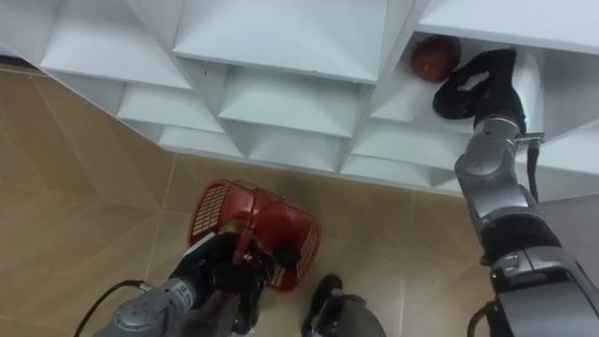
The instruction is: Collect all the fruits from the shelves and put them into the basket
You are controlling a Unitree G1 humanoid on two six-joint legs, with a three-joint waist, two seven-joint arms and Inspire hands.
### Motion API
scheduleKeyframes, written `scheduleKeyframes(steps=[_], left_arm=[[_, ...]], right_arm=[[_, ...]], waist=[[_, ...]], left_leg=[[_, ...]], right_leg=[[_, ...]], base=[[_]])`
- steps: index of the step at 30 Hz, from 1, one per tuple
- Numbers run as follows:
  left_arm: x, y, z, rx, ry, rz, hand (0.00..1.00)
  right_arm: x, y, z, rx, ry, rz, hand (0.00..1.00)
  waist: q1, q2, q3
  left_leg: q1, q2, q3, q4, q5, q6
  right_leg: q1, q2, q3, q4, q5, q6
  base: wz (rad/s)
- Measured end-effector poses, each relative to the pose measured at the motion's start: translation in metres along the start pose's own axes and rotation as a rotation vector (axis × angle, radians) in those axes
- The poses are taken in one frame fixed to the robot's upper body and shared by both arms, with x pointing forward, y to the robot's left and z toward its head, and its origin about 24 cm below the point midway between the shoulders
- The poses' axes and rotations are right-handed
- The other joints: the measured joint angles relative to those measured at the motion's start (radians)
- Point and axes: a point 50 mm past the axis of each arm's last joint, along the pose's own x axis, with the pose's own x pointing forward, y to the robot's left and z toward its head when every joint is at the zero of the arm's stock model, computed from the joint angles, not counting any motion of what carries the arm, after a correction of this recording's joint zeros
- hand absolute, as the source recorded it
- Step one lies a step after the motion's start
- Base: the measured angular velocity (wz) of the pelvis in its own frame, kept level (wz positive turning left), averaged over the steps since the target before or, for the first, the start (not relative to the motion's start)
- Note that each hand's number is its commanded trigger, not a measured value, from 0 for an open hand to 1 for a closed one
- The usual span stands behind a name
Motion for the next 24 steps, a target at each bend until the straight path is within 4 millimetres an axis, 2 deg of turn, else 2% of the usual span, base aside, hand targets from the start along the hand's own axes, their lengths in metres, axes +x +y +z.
scheduleKeyframes(steps=[9,13,24], left_arm=[[0.0,0.0,-0.001,0.008,0.004,0.0,1.0],[-0.001,0.002,-0.001,0.013,0.005,0.007,1.0],[-0.001,0.003,-0.001,0.02,0.009,0.023,1.0]], right_arm=[[0.002,0.003,0.008,0.02,-0.013,0.018,0.0],[0.003,0.002,0.008,0.02,-0.014,0.015,0.0],[0.005,0.002,0.013,0.016,-0.019,0.011,0.0]], waist=[[-0.004,-0.01,0.0052],[-0.004,-0.02,0.0108],[-0.007,-0.021,0.0108]], left_leg=[[0.0,0.0,-0.002,-0.004,0.001,0.001],[0.001,0.0,-0.002,-0.008,0.001,0.001],[0.001,0.004,-0.002,-0.013,0.001,0.001]], right_leg=[[0.004,0.001,-0.004,-0.012,0.001,0.002],[0.005,0.002,-0.004,-0.016,0.002,0.003],[0.01,0.008,-0.005,-0.031,0.007,0.006]], base=[[0.0],[0.0],[0.0]])
